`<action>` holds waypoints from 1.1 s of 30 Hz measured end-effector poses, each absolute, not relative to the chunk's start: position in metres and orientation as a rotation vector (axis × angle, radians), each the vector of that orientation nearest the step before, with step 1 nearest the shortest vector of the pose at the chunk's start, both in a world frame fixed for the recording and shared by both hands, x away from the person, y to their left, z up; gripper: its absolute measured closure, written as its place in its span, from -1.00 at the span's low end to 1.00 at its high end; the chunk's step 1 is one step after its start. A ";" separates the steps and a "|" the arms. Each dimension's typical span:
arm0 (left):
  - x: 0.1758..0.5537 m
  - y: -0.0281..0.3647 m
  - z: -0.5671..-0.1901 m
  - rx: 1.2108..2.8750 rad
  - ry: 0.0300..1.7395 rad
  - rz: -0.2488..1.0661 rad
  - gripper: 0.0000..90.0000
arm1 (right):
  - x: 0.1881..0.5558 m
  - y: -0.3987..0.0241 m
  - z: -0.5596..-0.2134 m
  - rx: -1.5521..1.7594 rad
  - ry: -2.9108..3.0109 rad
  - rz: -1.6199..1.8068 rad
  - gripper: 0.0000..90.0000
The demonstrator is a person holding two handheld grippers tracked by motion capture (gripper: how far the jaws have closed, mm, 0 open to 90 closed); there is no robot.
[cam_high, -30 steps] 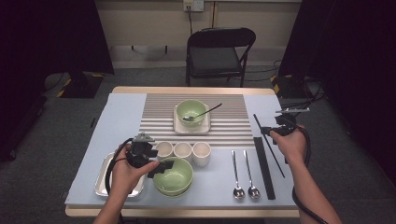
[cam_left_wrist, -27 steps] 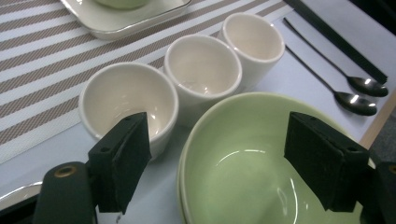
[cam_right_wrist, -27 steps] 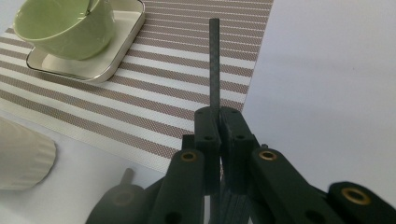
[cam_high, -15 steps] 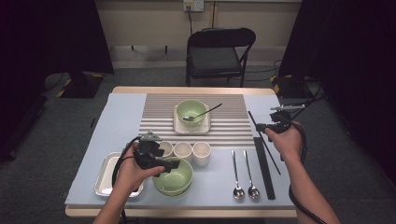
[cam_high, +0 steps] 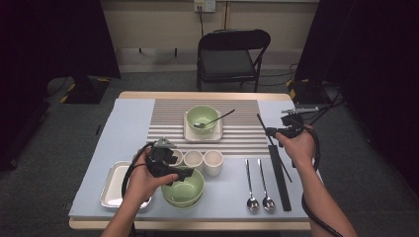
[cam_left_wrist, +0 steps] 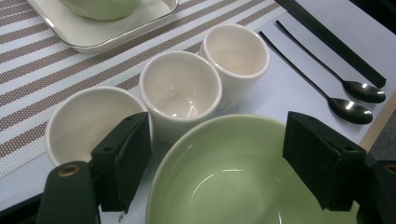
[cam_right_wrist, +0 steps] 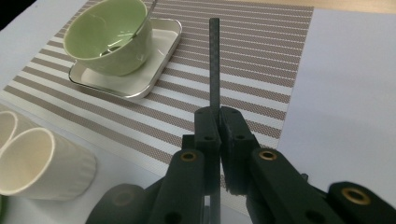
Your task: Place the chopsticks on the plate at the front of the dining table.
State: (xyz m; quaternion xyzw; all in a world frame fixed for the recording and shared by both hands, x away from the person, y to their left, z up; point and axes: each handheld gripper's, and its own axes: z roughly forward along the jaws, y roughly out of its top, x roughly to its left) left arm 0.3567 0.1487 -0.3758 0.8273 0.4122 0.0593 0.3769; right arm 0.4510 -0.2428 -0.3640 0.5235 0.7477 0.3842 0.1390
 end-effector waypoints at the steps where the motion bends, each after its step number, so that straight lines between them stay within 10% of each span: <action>1: 0.357 0.147 -0.375 2.114 1.053 0.153 -0.46 | 0.451 -0.241 -0.363 1.509 2.163 1.118 0.93; 33: 0.359 0.105 -0.370 2.141 0.991 0.117 -0.45 | 0.447 -0.207 -0.350 1.423 2.225 1.185 0.93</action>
